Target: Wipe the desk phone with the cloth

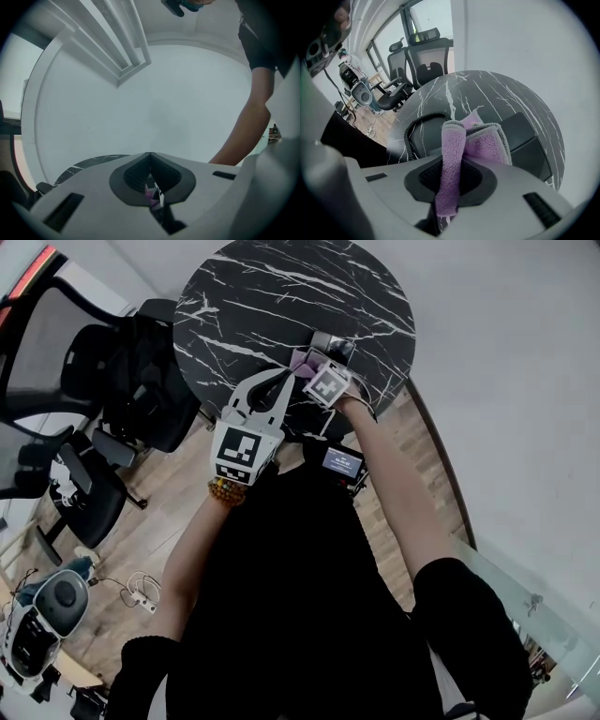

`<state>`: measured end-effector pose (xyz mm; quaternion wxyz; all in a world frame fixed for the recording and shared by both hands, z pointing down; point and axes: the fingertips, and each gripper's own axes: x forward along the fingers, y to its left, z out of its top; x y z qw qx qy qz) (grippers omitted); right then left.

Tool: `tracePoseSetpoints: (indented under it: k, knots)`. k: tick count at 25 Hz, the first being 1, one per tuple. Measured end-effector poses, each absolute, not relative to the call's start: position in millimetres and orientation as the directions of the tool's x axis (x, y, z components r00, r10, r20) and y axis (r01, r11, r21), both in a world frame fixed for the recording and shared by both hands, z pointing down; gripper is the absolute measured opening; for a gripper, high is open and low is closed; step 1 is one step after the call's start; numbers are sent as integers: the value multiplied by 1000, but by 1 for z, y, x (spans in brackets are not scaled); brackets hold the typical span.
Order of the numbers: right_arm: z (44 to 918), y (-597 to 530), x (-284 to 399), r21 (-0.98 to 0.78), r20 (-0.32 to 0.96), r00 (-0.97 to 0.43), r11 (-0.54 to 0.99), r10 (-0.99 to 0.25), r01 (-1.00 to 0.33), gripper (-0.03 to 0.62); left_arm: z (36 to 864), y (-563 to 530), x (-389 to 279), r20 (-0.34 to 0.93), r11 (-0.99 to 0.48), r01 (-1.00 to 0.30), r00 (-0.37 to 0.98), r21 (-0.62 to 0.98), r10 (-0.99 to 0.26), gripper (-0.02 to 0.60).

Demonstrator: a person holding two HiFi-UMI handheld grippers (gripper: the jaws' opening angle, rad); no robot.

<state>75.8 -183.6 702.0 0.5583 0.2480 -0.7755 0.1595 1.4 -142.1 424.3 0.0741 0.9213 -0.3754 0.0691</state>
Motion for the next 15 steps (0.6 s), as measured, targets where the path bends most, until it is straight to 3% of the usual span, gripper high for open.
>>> tracePoseSetpoints:
  k: [15]
  knots:
    - [710,-167,71,18,931,-281,797,-234,-604,61,461,-194,44,208,-686,-727,678,42,-705,12]
